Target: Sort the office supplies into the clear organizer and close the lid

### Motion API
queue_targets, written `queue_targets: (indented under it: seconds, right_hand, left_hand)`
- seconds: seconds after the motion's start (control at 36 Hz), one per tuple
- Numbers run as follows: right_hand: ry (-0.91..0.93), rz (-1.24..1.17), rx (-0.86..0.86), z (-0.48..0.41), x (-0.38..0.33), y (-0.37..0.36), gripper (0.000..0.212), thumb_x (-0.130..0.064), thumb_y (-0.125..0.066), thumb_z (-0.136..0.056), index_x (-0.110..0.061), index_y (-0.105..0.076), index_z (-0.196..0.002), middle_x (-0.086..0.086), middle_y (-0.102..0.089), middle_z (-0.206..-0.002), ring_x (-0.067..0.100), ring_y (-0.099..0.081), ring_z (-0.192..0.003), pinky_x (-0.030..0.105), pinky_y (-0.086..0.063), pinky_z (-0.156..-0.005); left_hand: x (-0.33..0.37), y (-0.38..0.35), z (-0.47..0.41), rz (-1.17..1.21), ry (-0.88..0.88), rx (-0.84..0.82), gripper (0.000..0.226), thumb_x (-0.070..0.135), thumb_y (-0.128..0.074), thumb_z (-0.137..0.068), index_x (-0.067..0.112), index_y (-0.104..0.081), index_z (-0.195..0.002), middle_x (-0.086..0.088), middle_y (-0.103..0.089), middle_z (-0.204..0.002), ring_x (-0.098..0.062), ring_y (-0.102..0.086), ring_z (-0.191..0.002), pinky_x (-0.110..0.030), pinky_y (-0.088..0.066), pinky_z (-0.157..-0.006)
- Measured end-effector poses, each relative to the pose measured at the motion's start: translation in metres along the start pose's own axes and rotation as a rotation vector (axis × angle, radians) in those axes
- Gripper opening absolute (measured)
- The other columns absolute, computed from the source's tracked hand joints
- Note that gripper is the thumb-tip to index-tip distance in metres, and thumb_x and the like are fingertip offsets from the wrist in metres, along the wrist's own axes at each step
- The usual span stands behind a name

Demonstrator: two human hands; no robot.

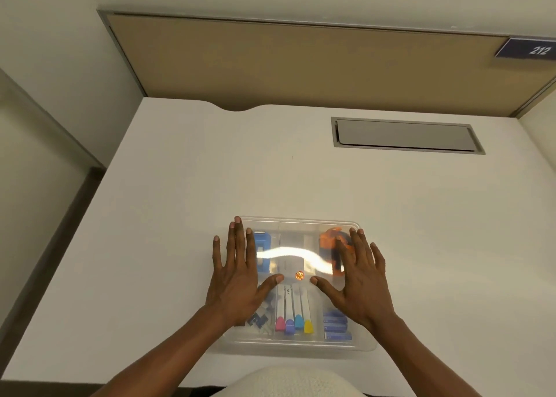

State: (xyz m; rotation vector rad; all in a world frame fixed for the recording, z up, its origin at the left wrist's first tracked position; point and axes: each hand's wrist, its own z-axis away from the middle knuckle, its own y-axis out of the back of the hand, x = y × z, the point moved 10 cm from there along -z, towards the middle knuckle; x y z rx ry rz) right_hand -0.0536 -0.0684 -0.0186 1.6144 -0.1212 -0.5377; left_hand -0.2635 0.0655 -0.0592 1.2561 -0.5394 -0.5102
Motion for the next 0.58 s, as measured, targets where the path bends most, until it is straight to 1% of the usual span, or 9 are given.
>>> queue_targets:
  seconds: [0.06,0.11,0.14,0.19,0.25,0.31,0.39,0.44,0.58]
  right_hand:
    - [-0.008,-0.033,0.015,-0.004,-0.002,0.01,0.084,-0.085,-0.049,-0.082,-0.026,-0.046,-0.142,0.005,-0.043,-0.157,0.029,-0.034,-0.15,0.055,-0.037,-0.116]
    - [-0.012,-0.117,0.052,-0.007,-0.002,0.02,0.076,-0.081,-0.056,-0.081,-0.027,-0.05,-0.135,0.003,-0.049,-0.149,0.028,-0.046,-0.14,0.051,-0.044,-0.11]
    - [-0.018,-0.143,0.062,-0.008,-0.002,0.024,0.074,-0.079,-0.057,-0.082,-0.027,-0.052,-0.134,0.003,-0.049,-0.149,0.028,-0.047,-0.138,0.05,-0.044,-0.111]
    - [-0.039,-0.148,0.044,-0.011,0.0,0.028,0.076,-0.077,-0.058,-0.081,-0.025,-0.053,-0.136,0.007,-0.046,-0.153,0.03,-0.041,-0.144,0.049,-0.038,-0.115]
    - [-0.048,-0.146,0.035,-0.015,0.002,0.033,0.078,-0.075,-0.059,-0.081,-0.023,-0.053,-0.139,0.01,-0.041,-0.157,0.032,-0.036,-0.147,0.05,-0.036,-0.117]
    - [-0.05,-0.151,0.037,-0.022,0.003,0.042,0.081,-0.073,-0.06,-0.083,-0.02,-0.049,-0.144,0.009,-0.037,-0.16,0.031,-0.033,-0.149,0.049,-0.036,-0.117]
    - [-0.053,-0.152,0.037,-0.035,0.002,0.058,0.085,-0.074,-0.06,-0.083,-0.022,-0.043,-0.149,0.006,-0.031,-0.163,0.026,-0.027,-0.152,0.045,-0.035,-0.119]
    - [-0.032,-0.134,0.06,-0.046,0.0,0.071,0.087,-0.075,-0.058,-0.084,-0.021,-0.041,-0.15,0.005,-0.032,-0.164,0.026,-0.026,-0.152,0.043,-0.034,-0.119]
    - [0.029,-0.071,0.164,-0.075,-0.011,0.115,0.091,-0.077,-0.055,-0.084,-0.016,-0.04,-0.15,0.006,-0.038,-0.16,0.025,-0.03,-0.151,0.042,-0.034,-0.119]
  left_hand:
    - [0.002,0.0,0.001,-0.02,0.006,-0.031,0.113,0.093,-0.003,-0.083,0.014,0.014,-0.163,-0.014,0.031,-0.168,-0.034,0.021,-0.158,-0.064,0.005,-0.126]
    - [0.005,0.005,0.002,-0.024,0.0,-0.036,0.114,0.094,0.004,-0.079,0.016,0.021,-0.161,-0.013,0.038,-0.165,-0.033,0.028,-0.156,-0.063,0.01,-0.125]
    - [0.006,0.01,0.001,-0.03,-0.002,-0.031,0.114,0.094,0.007,-0.077,0.017,0.022,-0.16,-0.013,0.04,-0.164,-0.033,0.029,-0.156,-0.063,0.011,-0.125]
    - [0.01,0.024,-0.003,-0.029,-0.022,-0.008,0.115,0.095,0.011,-0.074,0.019,0.021,-0.16,-0.013,0.039,-0.164,-0.034,0.028,-0.156,-0.063,0.012,-0.124]
    - [0.013,0.041,-0.008,-0.038,-0.042,0.015,0.116,0.095,0.01,-0.073,0.019,0.023,-0.159,-0.013,0.04,-0.164,-0.035,0.029,-0.155,-0.061,0.014,-0.125]
    - [0.014,0.058,-0.015,-0.04,-0.058,0.042,0.116,0.095,0.008,-0.074,0.019,0.026,-0.158,-0.013,0.043,-0.162,-0.034,0.032,-0.154,-0.06,0.015,-0.125]
    - [0.017,0.084,-0.03,-0.05,-0.094,0.089,0.115,0.095,0.006,-0.076,0.018,0.028,-0.157,-0.013,0.045,-0.161,-0.033,0.034,-0.154,-0.059,0.01,-0.127]
    - [0.018,0.099,-0.039,-0.038,-0.113,0.109,0.114,0.095,0.005,-0.076,0.018,0.03,-0.156,-0.012,0.046,-0.161,-0.033,0.035,-0.154,-0.058,0.005,-0.128]
    - [0.02,0.15,-0.06,-0.037,-0.165,0.2,0.117,0.093,-0.009,-0.083,0.011,0.021,-0.161,-0.012,0.042,-0.163,-0.031,0.033,-0.155,-0.054,0.0,-0.13]
